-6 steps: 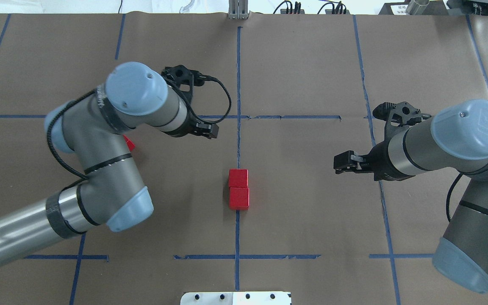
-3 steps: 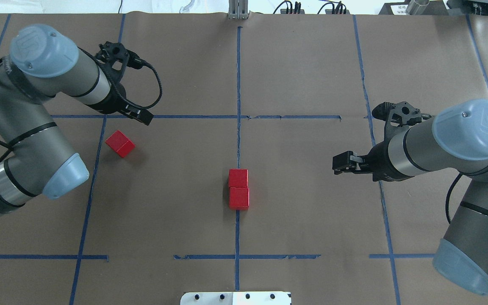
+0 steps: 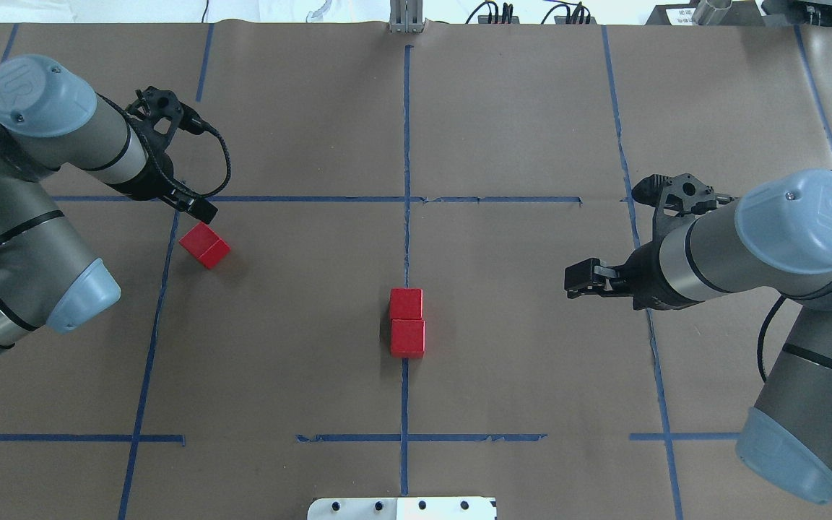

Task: Form red blocks into L shape at center
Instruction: 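Lower the left gripper onto the last red cube and grasp it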

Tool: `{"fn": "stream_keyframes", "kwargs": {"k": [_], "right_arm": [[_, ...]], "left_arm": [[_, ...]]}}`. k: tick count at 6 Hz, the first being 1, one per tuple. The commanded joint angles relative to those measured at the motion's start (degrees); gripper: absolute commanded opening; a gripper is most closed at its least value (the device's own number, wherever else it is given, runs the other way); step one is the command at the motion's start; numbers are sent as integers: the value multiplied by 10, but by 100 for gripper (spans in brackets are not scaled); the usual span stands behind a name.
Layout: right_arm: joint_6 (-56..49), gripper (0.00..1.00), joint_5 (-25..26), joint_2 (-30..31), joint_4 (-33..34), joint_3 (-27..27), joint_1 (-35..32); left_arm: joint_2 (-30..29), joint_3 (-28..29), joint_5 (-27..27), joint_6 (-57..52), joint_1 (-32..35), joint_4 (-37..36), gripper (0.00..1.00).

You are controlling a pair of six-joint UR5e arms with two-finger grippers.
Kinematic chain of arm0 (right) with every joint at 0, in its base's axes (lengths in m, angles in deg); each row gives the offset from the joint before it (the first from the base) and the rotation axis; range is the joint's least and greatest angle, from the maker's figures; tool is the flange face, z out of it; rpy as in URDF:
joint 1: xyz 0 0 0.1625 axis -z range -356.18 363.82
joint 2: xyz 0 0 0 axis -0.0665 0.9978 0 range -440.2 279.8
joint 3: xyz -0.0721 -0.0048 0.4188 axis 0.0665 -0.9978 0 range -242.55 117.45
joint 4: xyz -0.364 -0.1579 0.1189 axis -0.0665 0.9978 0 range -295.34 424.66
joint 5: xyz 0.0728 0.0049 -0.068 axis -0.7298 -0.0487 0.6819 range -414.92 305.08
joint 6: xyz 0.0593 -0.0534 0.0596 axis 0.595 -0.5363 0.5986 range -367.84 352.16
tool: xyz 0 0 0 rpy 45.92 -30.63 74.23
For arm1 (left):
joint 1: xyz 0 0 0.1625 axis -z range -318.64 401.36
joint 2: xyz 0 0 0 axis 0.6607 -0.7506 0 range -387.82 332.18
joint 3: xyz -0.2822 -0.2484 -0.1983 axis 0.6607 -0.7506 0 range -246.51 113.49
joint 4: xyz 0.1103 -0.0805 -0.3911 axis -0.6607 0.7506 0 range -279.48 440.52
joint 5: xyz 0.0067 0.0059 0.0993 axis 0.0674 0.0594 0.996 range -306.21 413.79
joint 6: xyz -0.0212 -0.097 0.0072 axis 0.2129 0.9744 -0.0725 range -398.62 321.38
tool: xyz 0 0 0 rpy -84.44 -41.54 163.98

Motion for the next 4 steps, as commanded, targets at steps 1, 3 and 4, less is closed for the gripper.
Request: {"fn": "stream_keyframes", "kwargs": {"k": [1,3,4], "right_arm": [[0,100,-1,-1,0,1,0],[0,100,-1,-2,0,1,0],[0,100,-1,-1,0,0,0]], "left_arm": [[-1,36,-17,2,-10,26,100],[-2,40,-16,5,-31,37,100],[-2,40,-16,5,-33,37,100]]}}
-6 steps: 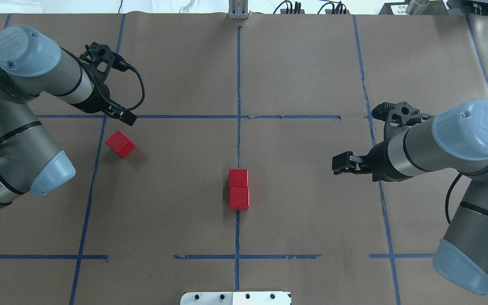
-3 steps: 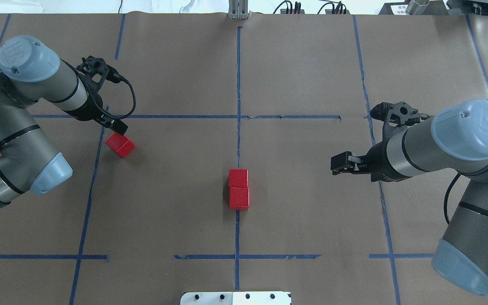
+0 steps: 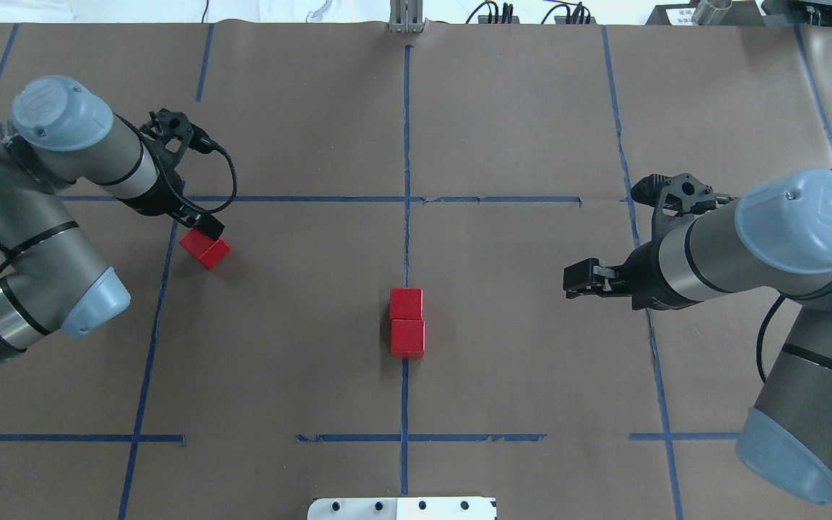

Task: Form red blocks into L shape at center
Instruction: 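Lower the left gripper onto the last red cube and grasp it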

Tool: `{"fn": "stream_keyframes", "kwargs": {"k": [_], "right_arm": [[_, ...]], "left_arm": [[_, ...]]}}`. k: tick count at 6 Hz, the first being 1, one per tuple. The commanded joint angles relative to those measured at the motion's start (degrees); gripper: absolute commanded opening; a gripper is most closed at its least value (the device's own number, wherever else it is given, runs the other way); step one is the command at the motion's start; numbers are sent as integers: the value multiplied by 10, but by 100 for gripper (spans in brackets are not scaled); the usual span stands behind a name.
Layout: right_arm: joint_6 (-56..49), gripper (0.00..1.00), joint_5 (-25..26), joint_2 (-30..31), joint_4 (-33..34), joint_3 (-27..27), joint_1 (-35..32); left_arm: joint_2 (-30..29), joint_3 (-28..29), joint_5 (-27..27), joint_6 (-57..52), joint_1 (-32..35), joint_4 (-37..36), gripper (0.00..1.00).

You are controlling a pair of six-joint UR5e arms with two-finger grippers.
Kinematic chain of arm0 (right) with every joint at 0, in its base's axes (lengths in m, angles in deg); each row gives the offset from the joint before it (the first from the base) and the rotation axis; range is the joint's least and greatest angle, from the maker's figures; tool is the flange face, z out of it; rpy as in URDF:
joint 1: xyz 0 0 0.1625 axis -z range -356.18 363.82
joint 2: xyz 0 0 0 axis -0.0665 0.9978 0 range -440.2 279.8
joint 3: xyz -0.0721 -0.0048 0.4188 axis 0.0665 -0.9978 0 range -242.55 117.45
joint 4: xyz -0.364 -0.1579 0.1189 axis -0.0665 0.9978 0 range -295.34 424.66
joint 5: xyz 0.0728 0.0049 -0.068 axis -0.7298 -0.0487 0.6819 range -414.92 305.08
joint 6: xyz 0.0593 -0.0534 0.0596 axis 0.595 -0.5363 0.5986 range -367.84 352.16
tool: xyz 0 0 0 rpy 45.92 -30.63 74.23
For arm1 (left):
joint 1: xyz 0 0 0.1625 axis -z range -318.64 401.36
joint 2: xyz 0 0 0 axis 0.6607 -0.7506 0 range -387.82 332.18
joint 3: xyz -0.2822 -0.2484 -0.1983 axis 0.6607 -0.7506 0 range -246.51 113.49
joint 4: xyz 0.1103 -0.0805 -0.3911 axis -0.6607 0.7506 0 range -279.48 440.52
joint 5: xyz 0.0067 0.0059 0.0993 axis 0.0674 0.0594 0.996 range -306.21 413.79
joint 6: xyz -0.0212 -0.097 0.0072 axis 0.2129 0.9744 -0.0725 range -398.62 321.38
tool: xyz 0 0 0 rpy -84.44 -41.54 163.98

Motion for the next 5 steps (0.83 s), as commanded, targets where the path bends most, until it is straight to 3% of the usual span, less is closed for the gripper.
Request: {"fn": "stream_keyframes", "kwargs": {"k": [1,4,5], "right_arm": [[0,100,0,0,0,0,0],[0,100,-4,0,0,0,-1],[0,100,-5,0,0,0,-1]], "left_arm": [[-4,9,1,2,-10,1,100],[-6,29,1,-6,-11,2,100],[-6,30,2,-4,-22,2,93]]}}
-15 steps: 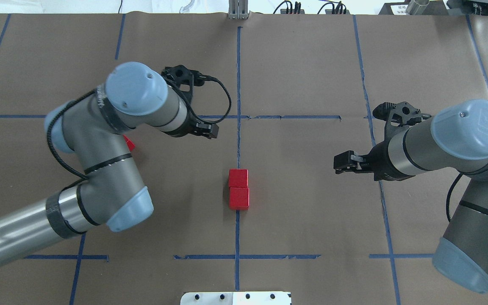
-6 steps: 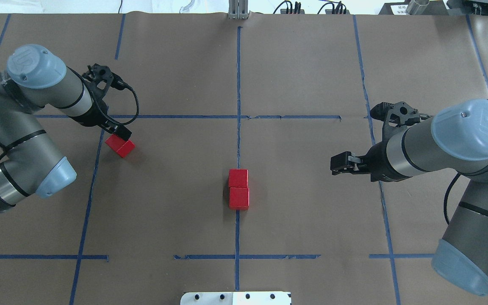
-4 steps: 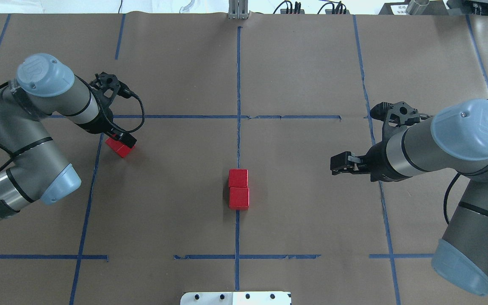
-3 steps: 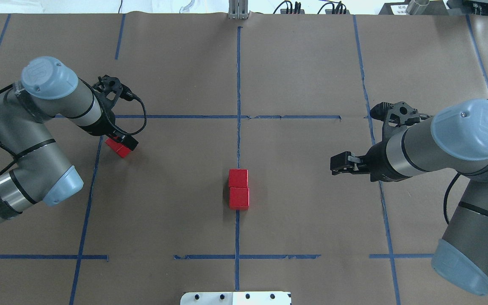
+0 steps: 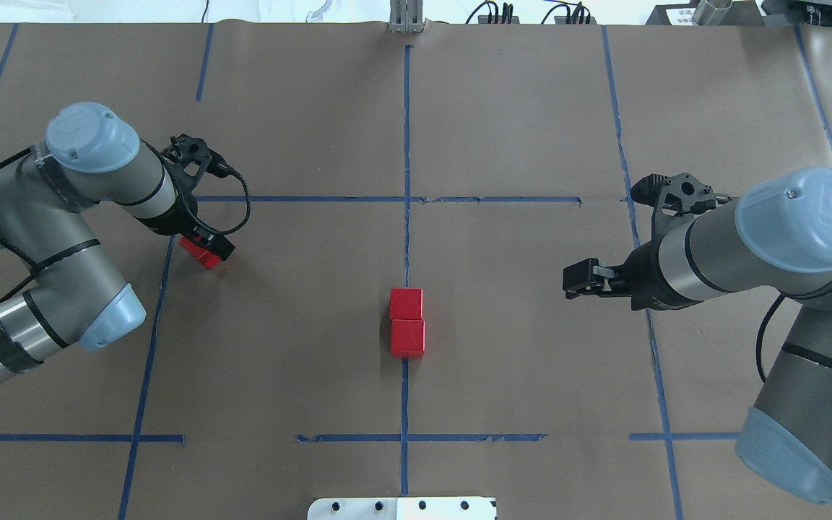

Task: Form red blocks into L shape at center
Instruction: 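Lower the left gripper onto the last red cube and grasp it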

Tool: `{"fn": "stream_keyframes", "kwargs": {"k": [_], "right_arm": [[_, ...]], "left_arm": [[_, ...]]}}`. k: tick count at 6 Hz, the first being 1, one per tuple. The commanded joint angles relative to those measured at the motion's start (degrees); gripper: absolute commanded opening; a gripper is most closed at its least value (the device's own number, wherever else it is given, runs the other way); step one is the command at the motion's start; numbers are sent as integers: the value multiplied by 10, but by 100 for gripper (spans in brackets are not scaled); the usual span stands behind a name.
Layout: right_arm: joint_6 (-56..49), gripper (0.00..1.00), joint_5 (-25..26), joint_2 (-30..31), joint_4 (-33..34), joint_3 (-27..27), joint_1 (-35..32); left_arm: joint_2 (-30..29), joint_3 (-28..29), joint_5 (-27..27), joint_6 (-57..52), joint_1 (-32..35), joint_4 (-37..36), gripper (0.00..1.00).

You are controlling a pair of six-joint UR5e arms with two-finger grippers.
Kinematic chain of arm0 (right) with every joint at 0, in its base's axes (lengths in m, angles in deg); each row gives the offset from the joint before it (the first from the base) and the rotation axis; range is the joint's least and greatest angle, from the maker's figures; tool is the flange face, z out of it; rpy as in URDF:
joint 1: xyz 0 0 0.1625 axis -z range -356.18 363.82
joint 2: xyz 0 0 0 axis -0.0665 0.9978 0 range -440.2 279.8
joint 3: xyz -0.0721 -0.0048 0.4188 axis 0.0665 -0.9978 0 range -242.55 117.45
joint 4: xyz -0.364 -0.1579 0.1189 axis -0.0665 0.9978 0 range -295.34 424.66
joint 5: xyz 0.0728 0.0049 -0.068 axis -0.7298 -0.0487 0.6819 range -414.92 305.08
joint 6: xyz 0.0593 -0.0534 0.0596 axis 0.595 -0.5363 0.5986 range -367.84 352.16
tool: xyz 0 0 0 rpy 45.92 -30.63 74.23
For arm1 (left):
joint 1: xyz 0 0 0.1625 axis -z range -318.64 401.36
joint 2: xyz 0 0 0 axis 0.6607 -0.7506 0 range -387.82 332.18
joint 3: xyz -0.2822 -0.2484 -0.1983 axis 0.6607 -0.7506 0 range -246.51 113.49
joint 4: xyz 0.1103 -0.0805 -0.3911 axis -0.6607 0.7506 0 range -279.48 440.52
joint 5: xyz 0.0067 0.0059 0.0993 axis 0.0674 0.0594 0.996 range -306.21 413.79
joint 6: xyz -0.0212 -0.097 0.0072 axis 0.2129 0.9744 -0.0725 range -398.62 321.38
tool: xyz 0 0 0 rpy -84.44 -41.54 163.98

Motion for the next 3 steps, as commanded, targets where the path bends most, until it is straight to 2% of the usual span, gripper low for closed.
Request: {"fn": "stream_keyframes", "kwargs": {"k": [1,2,3], "right_arm": [[0,100,-1,0,0,0,0],[0,100,-2,0,0,0,0],[0,100,-2,0,0,3,0]], "left_arm": [[0,2,1,4,-10,0,80],[1,2,1,3,-11,0,67],[0,1,0,2,-11,0,50]]}}
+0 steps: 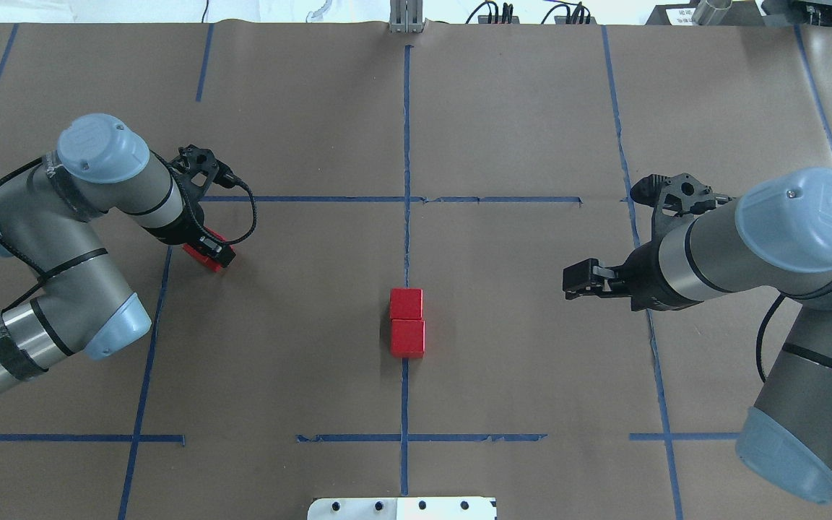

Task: Form red blocks into L shape at center
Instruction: 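Lower the left gripper onto the last red cube and grasp it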

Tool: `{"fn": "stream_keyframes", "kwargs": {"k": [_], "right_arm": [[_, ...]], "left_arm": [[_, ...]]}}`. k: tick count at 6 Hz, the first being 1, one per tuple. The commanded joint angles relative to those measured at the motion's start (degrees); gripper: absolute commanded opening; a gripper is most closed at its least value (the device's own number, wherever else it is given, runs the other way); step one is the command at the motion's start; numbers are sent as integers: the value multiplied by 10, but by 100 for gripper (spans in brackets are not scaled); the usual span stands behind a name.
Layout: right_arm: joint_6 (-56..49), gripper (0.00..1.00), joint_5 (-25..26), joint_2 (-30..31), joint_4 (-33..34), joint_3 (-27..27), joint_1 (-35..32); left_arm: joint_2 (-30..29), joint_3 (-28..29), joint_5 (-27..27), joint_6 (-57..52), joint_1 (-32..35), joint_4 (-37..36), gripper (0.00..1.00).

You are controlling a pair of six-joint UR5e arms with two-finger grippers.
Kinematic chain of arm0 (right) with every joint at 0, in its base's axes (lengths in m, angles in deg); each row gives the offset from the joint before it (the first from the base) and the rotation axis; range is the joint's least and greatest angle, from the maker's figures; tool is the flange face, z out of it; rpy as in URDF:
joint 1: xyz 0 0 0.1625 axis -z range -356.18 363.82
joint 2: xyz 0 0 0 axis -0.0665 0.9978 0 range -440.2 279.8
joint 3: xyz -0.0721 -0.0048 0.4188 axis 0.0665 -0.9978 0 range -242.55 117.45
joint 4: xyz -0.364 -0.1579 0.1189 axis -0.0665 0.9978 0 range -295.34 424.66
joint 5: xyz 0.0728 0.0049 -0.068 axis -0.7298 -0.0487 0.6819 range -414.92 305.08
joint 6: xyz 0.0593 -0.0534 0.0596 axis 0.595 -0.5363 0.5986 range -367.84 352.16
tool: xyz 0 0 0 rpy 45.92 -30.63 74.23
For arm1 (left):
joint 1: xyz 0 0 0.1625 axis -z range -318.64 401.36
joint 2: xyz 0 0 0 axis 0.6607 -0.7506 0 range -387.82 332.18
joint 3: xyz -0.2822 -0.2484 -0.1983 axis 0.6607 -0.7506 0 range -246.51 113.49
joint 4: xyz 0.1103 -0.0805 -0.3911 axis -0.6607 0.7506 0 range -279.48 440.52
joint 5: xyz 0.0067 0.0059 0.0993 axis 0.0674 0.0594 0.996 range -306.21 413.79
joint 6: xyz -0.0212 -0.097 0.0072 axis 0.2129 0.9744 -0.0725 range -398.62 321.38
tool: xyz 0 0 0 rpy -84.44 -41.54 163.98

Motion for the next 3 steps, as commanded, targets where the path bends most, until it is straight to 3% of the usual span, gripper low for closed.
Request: {"fn": "stream_keyframes", "kwargs": {"k": [1,2,3], "right_arm": [[0,100,0,0,0,3,0],[0,100,0,1,0,9,-1],[0,100,0,1,0,10,0]], "left_arm": [[-3,-5,-1,0,-1,0,21],[-15,-9,-1,7,1,-3,3],[-32,-16,0,81,0,-4,1]]}}
